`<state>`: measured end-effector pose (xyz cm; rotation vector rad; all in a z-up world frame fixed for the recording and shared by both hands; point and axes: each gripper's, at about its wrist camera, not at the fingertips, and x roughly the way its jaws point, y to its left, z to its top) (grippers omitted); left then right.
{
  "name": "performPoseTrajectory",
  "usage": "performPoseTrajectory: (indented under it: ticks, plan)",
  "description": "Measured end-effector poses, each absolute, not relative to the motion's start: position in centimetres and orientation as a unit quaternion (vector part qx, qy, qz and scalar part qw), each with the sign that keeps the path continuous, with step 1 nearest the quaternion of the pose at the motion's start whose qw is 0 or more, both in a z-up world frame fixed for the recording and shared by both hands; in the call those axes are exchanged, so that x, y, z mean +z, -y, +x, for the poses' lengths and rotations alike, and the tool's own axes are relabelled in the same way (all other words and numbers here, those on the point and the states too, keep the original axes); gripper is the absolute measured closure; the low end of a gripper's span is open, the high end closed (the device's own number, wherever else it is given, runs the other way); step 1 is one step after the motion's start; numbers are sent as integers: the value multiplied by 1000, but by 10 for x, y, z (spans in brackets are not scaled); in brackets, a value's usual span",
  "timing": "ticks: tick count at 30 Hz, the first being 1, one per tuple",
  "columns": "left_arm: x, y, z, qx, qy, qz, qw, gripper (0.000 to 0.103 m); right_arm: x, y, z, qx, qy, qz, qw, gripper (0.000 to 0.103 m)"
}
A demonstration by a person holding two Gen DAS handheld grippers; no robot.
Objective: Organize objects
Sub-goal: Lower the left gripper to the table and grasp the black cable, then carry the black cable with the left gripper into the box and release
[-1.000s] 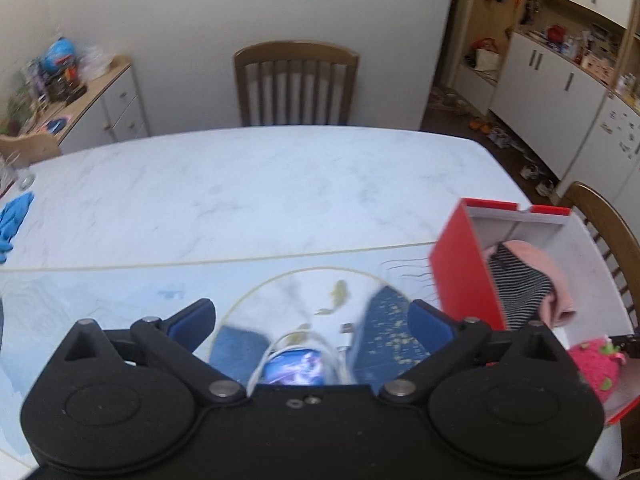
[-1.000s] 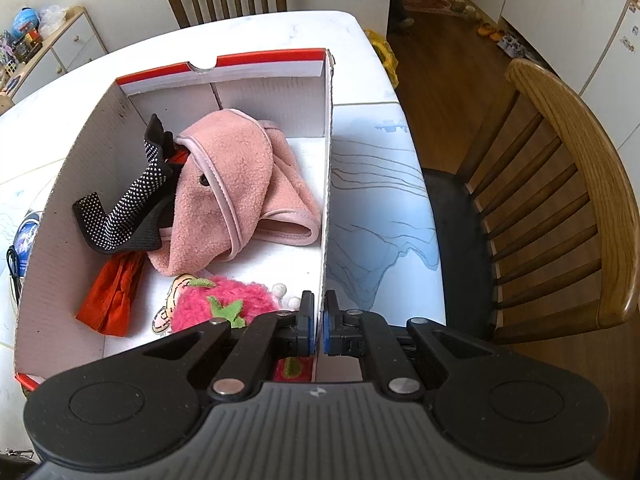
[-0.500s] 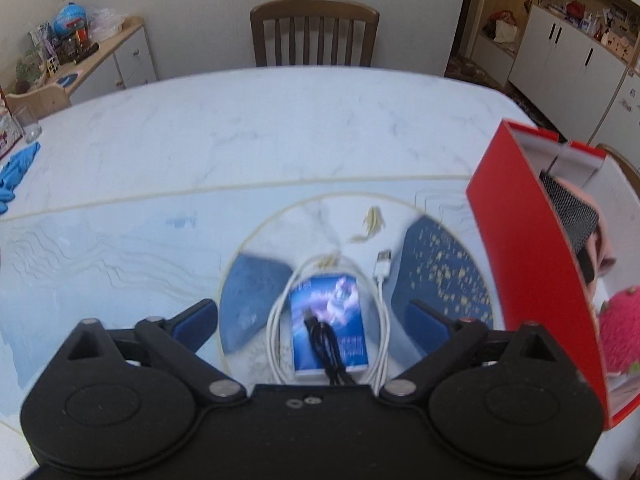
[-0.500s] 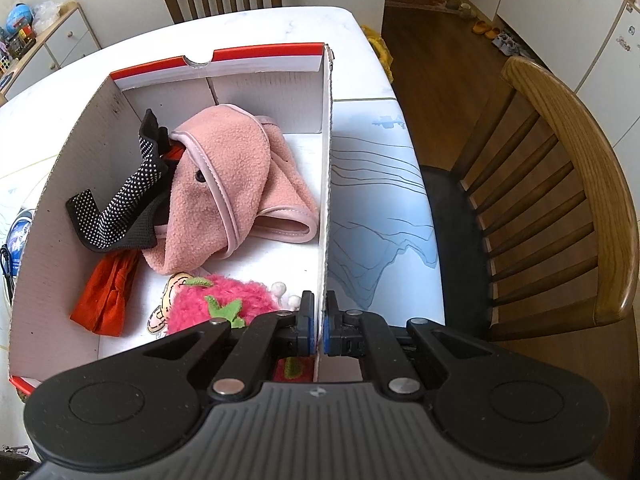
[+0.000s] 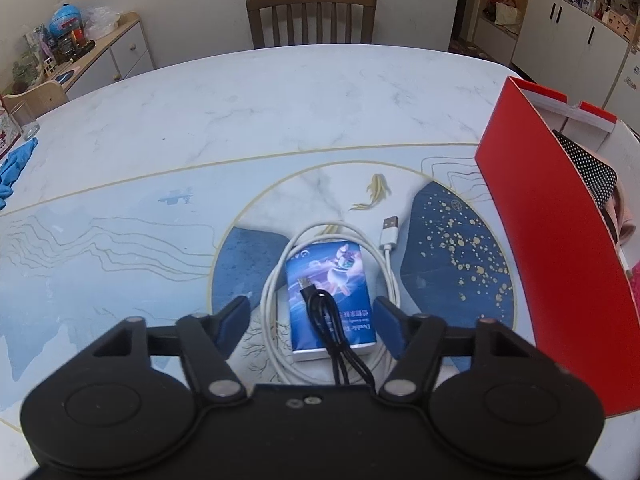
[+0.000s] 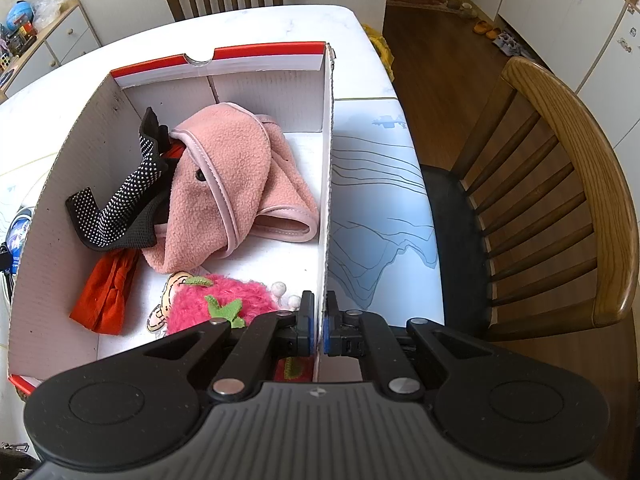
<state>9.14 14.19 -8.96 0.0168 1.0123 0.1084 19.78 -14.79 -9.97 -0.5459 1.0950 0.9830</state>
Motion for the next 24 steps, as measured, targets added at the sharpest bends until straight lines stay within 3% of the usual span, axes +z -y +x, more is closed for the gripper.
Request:
performPoseTrajectory:
  ticks: [13,24]
  plan:
    - [-94,-138,100,40,-494,9,868,86,-100,148,198,446,-492,-248,705,99]
    - [-71,-134,95,10,-481,-7,877,91,-100,147,199,449,-491,-249,704,99]
